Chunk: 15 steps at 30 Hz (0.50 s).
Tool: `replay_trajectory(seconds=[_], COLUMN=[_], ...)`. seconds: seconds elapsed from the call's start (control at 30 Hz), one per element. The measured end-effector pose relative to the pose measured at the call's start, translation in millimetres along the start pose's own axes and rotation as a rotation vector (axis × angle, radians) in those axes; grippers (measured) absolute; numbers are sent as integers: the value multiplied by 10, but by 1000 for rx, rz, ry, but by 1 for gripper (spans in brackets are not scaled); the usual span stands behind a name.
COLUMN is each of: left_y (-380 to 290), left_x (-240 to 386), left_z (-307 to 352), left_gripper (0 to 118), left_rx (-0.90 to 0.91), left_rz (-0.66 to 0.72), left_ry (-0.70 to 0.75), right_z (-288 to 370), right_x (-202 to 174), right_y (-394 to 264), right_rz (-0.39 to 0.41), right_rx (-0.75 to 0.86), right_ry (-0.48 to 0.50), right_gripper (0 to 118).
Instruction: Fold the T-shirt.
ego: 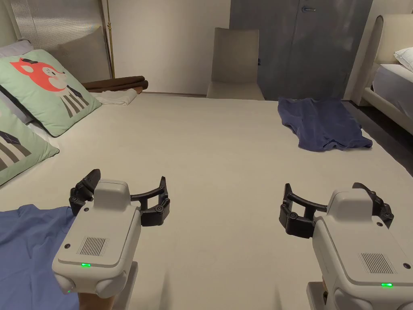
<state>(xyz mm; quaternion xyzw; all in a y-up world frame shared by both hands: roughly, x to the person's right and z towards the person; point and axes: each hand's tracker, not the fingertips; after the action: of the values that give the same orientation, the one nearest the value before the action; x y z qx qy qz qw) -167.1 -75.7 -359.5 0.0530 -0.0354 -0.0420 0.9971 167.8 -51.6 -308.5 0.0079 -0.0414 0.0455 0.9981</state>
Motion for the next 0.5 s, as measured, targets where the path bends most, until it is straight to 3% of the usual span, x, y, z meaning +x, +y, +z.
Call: replay_trajectory(seconds=[0.5], left_y=[9], left_x=[-6], left_z=[3], left_gripper=[116], left_rx=[0], left_rz=[4], left_ry=[-2], right_z=[4], right_x=[-11], right_y=[-5], right_rz=[-2], right_rx=[-3], right_ry=[4], right_gripper=[113])
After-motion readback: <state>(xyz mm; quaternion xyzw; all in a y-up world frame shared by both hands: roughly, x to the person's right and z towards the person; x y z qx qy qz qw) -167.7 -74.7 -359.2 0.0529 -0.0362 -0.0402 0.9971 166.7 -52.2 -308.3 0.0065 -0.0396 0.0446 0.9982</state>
